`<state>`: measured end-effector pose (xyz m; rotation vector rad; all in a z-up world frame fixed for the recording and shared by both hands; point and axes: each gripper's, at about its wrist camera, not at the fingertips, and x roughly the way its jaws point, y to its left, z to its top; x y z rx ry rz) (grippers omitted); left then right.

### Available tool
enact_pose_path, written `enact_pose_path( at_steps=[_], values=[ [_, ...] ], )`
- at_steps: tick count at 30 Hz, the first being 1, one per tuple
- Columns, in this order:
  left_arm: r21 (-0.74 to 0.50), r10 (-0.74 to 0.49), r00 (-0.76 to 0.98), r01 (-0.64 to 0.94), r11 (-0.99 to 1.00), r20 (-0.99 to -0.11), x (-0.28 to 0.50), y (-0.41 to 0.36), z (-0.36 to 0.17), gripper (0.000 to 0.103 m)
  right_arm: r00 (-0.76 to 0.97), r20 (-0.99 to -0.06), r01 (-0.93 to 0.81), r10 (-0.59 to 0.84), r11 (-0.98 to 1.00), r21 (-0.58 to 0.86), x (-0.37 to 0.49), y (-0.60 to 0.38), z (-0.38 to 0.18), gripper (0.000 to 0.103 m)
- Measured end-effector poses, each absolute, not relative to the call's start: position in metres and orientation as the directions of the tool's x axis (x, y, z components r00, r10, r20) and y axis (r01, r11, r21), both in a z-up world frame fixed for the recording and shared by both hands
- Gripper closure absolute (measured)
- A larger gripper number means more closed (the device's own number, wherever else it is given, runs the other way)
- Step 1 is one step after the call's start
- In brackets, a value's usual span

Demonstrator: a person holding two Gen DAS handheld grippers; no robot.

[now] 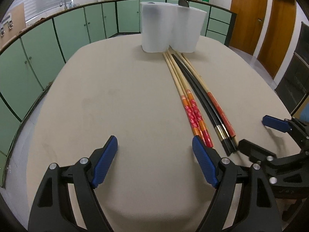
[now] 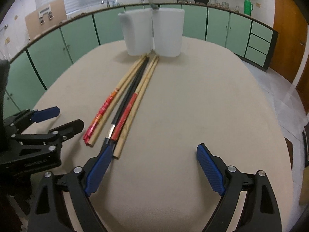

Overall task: Organize utensils
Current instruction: 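Close right tool on a plain wooden chopstick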

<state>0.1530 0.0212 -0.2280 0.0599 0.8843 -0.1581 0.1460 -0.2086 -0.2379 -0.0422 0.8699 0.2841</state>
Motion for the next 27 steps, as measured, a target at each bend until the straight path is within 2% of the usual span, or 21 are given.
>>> enact_pose_path(
  at_steps=[7,12,13,15,16,21,25,27],
  values=[
    [0.009,-0.106,0.611,0.182,0.983,-0.784,0.153,0.013,-0.23,0.026,0.613,-0.767,-0.244,0.191,0.969,0.047,0.147,-0.211,-0.239,0.017],
    [-0.007,-0.111,0.623,0.166,0.986,-0.774,0.149,0.015,-0.227,0.026,0.623,-0.764,-0.209,0.168,0.977,0.044,0.149,-0.221,-0.237,0.022],
    [-0.011,-0.114,0.629,0.166,0.986,-0.769,0.148,0.016,-0.226,0.026,0.626,-0.759,-0.21,0.177,0.976,0.055,0.149,-0.223,-0.236,0.025],
    [-0.018,-0.128,0.638,0.175,0.984,-0.759,0.146,0.015,-0.223,0.026,0.628,-0.75,-0.228,0.208,0.971,0.078,0.148,-0.224,-0.235,0.038],
    [-0.022,-0.135,0.638,0.182,0.983,-0.758,0.144,0.014,-0.222,0.026,0.628,-0.748,-0.235,0.214,0.969,0.08,0.147,-0.224,-0.234,0.041],
    [-0.023,-0.151,0.621,0.21,0.978,-0.769,0.143,0.008,-0.225,0.026,0.616,-0.75,-0.297,0.242,0.953,0.063,0.147,-0.21,-0.235,0.068],
    [-0.023,-0.16,0.613,0.225,0.974,-0.774,0.143,0.005,-0.227,0.025,0.607,-0.749,-0.332,0.266,0.941,0.065,0.144,-0.205,-0.235,0.081],
    [-0.029,-0.159,0.608,0.219,0.975,-0.778,0.144,0.006,-0.228,0.024,0.606,-0.748,-0.339,0.27,0.939,0.064,0.144,-0.203,-0.235,0.09]
  ],
)
